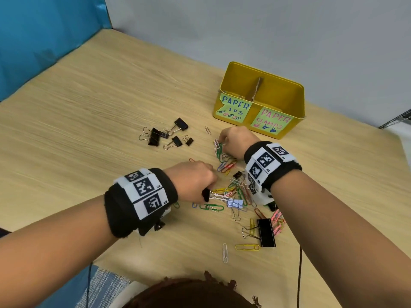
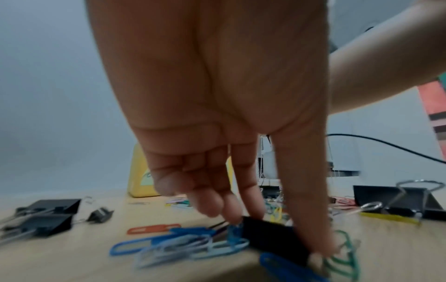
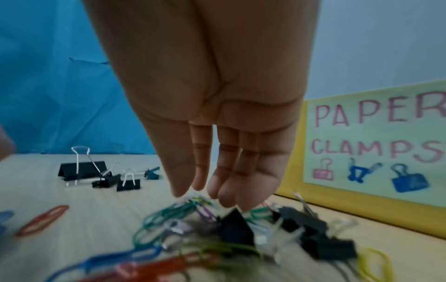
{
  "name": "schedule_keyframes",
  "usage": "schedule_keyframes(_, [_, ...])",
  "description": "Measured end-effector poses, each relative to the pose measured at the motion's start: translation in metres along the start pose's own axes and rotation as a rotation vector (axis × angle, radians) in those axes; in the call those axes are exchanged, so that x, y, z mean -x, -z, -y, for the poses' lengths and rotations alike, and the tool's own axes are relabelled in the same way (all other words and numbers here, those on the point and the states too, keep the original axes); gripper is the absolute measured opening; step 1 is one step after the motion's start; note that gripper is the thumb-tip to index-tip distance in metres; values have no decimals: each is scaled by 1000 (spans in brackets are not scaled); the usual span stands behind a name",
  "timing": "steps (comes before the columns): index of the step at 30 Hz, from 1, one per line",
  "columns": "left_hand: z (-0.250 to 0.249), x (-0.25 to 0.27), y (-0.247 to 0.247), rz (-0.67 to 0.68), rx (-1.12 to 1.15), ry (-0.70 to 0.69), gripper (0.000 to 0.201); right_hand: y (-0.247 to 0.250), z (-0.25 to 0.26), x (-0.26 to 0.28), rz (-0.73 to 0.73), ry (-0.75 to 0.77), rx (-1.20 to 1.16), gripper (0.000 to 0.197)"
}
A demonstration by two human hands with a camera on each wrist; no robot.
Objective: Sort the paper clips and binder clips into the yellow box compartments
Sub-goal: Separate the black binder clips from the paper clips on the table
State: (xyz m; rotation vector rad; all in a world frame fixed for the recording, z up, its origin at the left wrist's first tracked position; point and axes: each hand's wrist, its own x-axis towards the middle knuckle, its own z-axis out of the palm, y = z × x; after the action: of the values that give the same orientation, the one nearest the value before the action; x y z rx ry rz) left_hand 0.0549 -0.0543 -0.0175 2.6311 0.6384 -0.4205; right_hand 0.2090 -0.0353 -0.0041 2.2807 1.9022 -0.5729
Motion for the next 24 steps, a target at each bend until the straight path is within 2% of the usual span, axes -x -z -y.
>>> schedule_keyframes(3, [0, -2, 0, -23, -1, -7, 19, -4, -7, 2, 34, 8, -53, 35])
schedule_keyframes(6, [3, -1, 3, -5, 37, -2, 25, 1, -10, 4, 88, 35, -116, 30])
schedule_keyframes(8, [10, 3, 12, -8, 132, 41, 32, 4, -9, 1, 18, 30, -138, 32])
schedule_keyframes(11, [33, 10, 35, -81, 341, 157, 35, 1, -4, -4, -34, 48, -103, 51])
schedule_keyframes(15, [63, 15, 57, -158, 499, 228, 39, -4, 12, -5, 139, 170, 84, 62])
schedule_keyframes(17, [76, 14, 59, -243, 454, 276, 35, -3, 15, -2, 206, 191, 151, 59])
schedule_keyframes(19, [87, 9, 57, -303, 369, 322, 37, 4, 16, 5, 197, 176, 74, 47])
schedule_keyframes(21, [95, 4, 52, -313, 299, 377, 50, 11, 15, 12, 161, 156, -62, 38])
schedule_keyframes(24, [91, -7, 44, -311, 132, 405, 79, 9, 6, 13, 81, 83, -83, 41])
